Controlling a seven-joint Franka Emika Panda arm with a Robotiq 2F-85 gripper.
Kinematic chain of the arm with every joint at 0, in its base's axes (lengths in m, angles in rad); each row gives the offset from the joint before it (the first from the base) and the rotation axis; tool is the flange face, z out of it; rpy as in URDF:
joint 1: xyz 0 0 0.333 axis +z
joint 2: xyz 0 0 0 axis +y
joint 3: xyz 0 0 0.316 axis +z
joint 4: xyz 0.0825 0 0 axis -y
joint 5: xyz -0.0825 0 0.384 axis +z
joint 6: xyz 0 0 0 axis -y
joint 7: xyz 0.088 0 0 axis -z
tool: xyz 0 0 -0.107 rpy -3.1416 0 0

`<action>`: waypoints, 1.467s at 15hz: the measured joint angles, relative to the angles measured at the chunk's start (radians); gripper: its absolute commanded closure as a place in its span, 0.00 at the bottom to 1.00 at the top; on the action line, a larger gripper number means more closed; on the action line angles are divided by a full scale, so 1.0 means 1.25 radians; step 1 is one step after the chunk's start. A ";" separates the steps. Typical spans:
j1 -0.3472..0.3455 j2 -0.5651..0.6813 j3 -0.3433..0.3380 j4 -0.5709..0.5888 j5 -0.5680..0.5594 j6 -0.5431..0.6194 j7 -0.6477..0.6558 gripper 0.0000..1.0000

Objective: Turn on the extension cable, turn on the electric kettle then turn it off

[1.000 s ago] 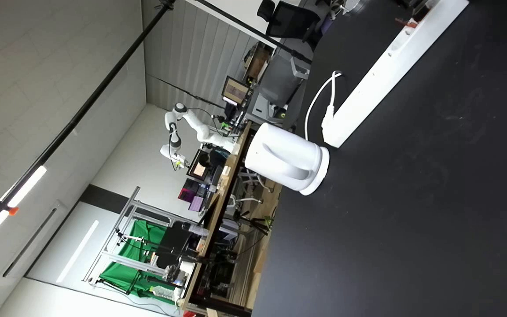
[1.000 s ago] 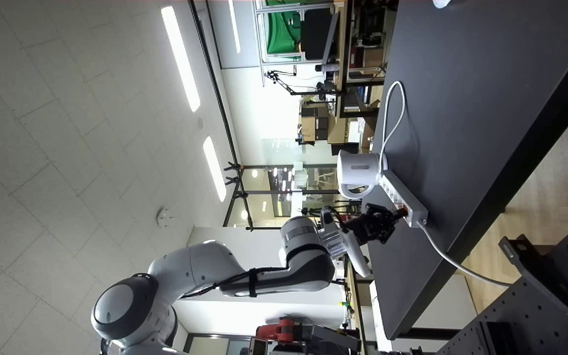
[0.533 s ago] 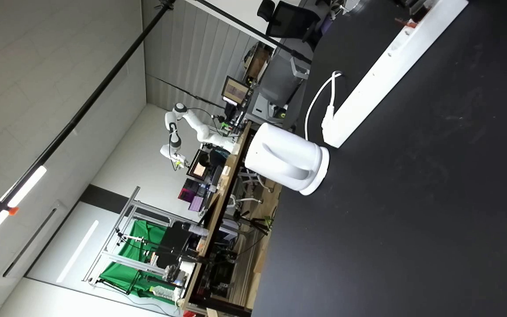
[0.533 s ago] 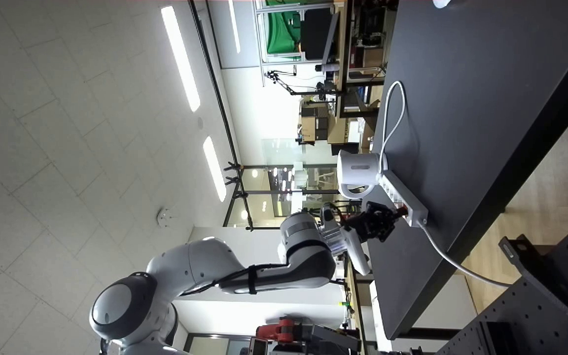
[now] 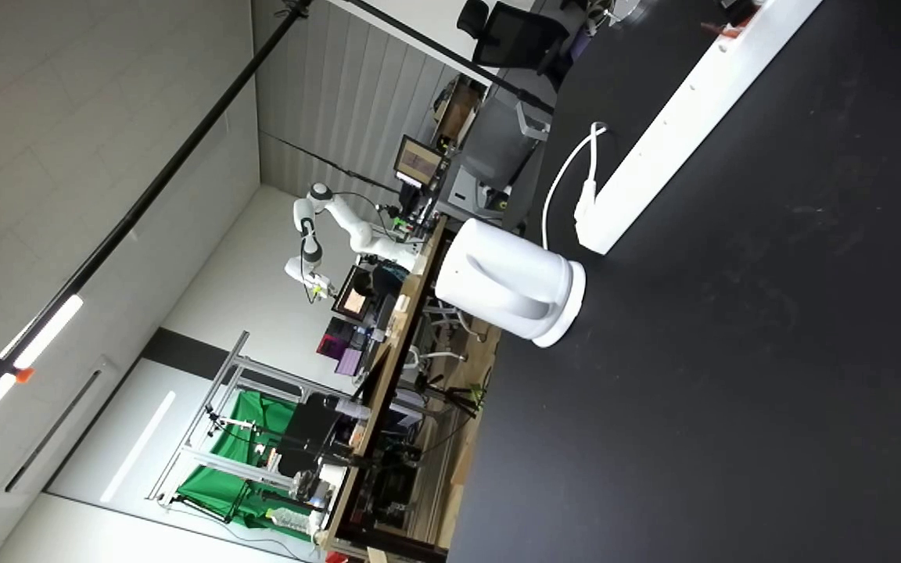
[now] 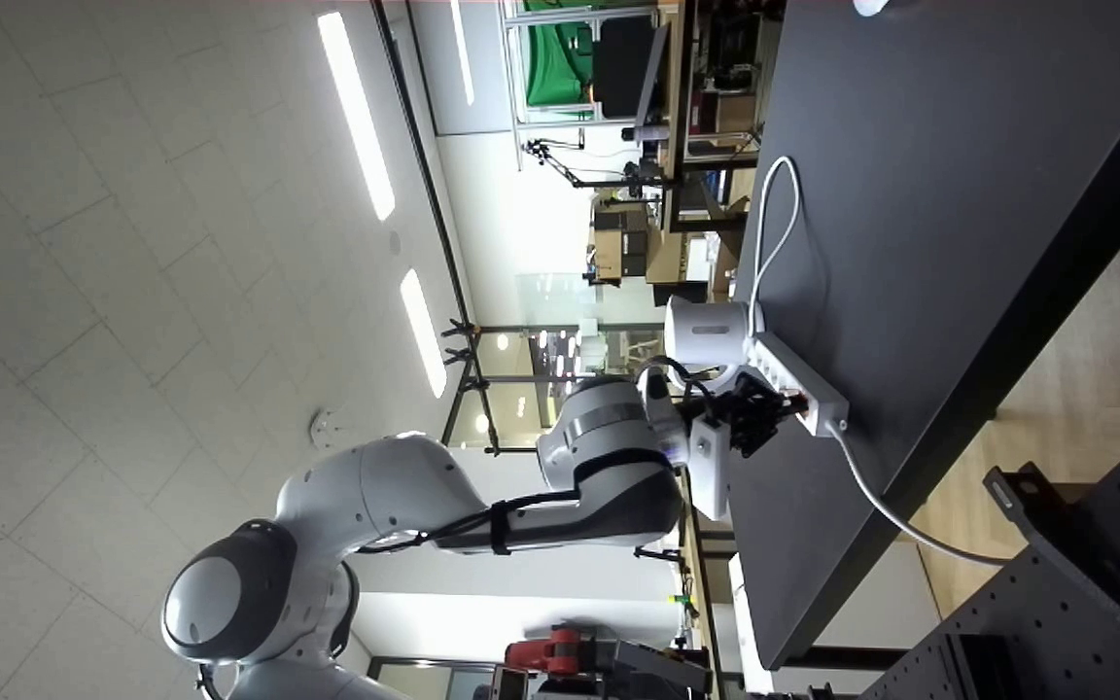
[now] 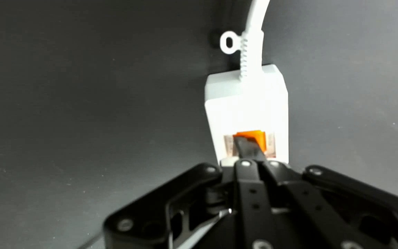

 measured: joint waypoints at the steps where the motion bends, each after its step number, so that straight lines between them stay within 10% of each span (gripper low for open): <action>1: -0.016 0.011 -0.010 0.005 0.000 0.032 -0.013 1.00; 11: -0.066 0.069 -0.045 0.034 0.002 0.165 -0.067 1.00; 22: 0.051 -0.026 -0.003 -0.016 0.087 -0.092 -0.019 1.00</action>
